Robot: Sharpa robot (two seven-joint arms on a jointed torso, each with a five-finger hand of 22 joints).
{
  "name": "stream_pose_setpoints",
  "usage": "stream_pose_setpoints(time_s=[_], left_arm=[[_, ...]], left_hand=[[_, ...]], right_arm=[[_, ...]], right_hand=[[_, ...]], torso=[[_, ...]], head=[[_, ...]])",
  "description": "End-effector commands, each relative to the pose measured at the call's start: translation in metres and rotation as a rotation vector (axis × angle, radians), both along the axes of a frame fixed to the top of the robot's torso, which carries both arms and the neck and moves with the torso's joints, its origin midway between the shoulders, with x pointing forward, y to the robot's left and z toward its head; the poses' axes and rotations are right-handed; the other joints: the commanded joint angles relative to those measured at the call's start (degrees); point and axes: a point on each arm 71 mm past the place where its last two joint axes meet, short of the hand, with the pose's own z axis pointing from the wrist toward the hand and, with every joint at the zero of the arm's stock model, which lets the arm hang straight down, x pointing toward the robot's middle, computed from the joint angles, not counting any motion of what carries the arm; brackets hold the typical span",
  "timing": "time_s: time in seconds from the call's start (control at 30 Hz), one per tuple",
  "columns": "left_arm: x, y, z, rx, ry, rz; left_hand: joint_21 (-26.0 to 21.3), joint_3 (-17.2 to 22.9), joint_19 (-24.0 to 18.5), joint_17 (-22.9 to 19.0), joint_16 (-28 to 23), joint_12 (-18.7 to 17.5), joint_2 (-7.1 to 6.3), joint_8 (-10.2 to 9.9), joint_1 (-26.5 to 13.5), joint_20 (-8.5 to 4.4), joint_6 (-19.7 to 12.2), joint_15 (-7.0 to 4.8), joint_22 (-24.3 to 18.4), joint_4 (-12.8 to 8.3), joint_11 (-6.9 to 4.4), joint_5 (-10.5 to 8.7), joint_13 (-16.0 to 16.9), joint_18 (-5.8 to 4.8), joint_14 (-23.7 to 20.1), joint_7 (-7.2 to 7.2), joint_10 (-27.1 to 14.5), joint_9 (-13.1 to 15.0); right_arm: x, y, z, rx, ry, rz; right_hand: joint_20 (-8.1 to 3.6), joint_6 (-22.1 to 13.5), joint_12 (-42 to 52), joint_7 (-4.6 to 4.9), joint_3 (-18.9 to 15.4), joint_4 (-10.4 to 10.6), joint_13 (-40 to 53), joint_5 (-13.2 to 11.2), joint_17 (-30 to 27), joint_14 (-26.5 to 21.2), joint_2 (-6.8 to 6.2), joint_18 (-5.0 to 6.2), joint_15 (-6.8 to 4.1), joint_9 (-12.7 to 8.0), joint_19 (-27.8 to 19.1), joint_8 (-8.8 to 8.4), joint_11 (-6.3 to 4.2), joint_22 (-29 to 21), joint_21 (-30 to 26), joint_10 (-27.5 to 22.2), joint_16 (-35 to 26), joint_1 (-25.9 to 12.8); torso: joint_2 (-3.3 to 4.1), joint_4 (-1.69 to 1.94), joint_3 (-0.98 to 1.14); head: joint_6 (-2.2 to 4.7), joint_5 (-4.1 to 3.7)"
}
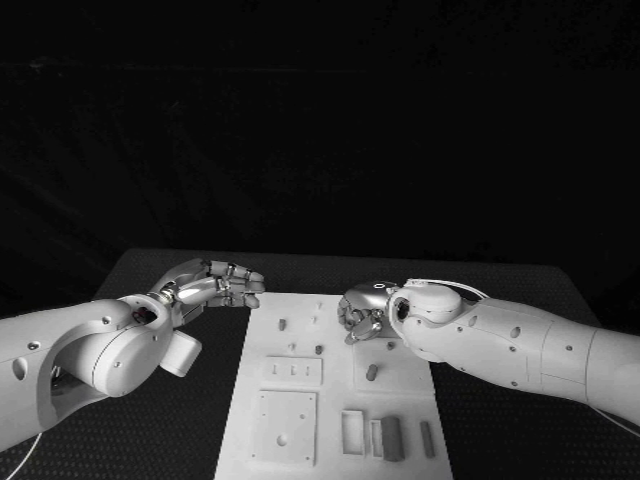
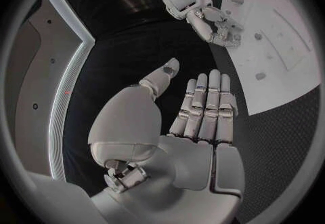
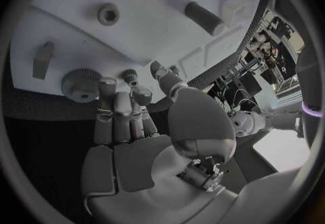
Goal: Assemble the parts on the task board
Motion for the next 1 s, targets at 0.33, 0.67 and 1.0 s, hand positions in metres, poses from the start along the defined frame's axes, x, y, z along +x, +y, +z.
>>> stream_pose_setpoints(time_s=[0.33, 0.67, 1.0], left_arm=[[0.001, -0.003, 0.002, -0.011, -0.004, -0.021], [0.001, -0.003, 0.002, -0.011, -0.002, -0.022], [0.001, -0.001, 0.002, -0.009, -0.001, -0.017]], left_hand=[[-0.5, -0.5, -0.4, 0.1, -0.4, -0.4, 0.07, -0.2, 0.0, -0.26, -0.3, 0.00, -0.1, 0.0, -0.06, 0.11, -0.1, -1.27, -0.4, -0.18, -0.1, -0.1], [-0.6, -0.5, -0.4, 0.2, -0.4, -0.4, 0.16, -0.2, -0.1, -0.32, -0.3, 0.02, -0.2, 0.0, -0.07, 0.11, -0.1, -1.37, -0.4, -0.21, 0.0, -0.1], [-0.6, -0.5, -0.3, 0.2, -0.5, -0.5, 0.21, -0.2, -0.1, -0.38, -0.3, 0.03, -0.2, 0.0, -0.07, 0.11, -0.1, -1.44, -0.4, -0.24, 0.0, -0.2]], right_arm=[[0.004, -0.007, 0.001, -0.020, -0.037, -0.030], [0.004, -0.011, 0.001, -0.022, -0.039, -0.039], [0.002, -0.015, 0.001, -0.024, -0.033, -0.040]], right_hand=[[-0.52, 0.2, 0.4, 0.26, 0.5, -0.1, 0.1, -0.1, 0.0, 0.4, 0.38, 0.74, 0.15, -0.2, -0.1, -0.26, -0.03, 1.3, 0.4, 0.5, 0.3, 0.3], [-0.54, 0.3, 0.4, 0.29, 0.6, -0.1, 0.2, -0.1, 0.1, 0.5, 0.72, 0.74, 0.19, -0.2, -0.1, -0.34, 0.01, 1.3, 0.6, 0.5, 0.4, 0.3], [-0.58, 0.6, 0.4, 0.24, 0.8, -0.1, 0.2, -0.1, 0.2, 0.6, 0.91, 0.74, 0.17, -0.2, -0.1, -0.25, -0.03, 1.3, 0.7, 0.6, 0.5, 0.3]], torso=[[0.98, 0.36, -0.07], [1.28, 0.42, 0.05], [1.61, 0.45, 0.06]], head=[[0.26, -0.33], [0.46, -0.48], [0.69, -0.25]])
